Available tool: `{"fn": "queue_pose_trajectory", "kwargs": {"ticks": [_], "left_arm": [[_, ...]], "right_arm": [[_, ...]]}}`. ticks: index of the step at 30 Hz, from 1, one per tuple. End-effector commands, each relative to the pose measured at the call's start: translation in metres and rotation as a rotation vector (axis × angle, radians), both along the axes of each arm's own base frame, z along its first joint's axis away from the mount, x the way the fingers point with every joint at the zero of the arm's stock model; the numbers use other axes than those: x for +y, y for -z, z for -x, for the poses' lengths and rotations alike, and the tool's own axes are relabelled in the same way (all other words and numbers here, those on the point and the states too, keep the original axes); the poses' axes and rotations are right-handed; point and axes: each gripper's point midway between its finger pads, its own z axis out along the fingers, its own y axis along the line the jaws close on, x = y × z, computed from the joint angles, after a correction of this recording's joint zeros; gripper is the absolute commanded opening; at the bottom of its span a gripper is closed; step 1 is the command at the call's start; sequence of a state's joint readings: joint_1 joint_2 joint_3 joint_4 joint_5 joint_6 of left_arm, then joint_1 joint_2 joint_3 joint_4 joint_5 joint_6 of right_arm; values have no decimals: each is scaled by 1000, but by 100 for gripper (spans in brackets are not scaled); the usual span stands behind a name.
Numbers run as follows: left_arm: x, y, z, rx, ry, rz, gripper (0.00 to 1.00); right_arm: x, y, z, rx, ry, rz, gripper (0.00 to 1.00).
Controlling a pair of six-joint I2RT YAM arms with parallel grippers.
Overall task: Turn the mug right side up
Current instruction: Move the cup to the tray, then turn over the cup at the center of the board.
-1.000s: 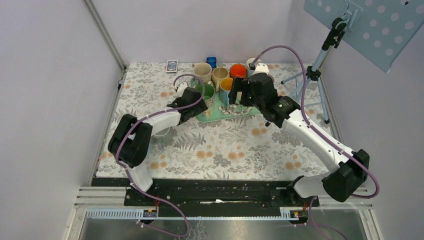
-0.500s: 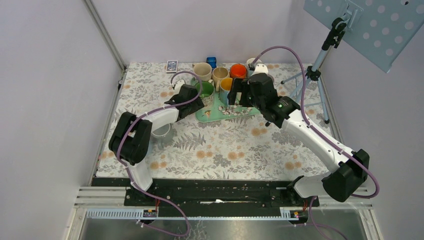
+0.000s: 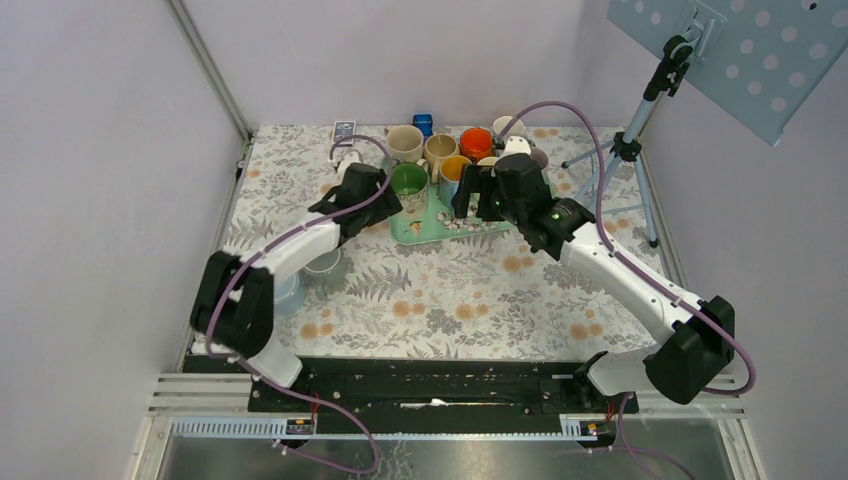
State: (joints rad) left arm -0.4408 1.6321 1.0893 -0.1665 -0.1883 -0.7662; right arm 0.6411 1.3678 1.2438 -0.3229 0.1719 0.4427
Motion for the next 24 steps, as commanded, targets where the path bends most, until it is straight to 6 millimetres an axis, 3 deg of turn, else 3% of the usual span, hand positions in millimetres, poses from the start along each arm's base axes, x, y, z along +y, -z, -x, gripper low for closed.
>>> {"fn": "queue_pose_trajectory", "kwargs": {"ticks": [1,6,15,24], "left_arm": [[27,-36,29,-33,-17,-51,75],[59,-45,70,3,-58,-121,83],[109,-40,135,54,-176,-182,89],[129,-20,159,84,-257,-198,94]], "right_arm": [[9,-19,1,-55,-34,-84,100],[16,-17,5,-50,-67,-114,100],[19,-24,11,-69,-93,-151,100],[22,-20,17,-55,-121,-166,100]]}}
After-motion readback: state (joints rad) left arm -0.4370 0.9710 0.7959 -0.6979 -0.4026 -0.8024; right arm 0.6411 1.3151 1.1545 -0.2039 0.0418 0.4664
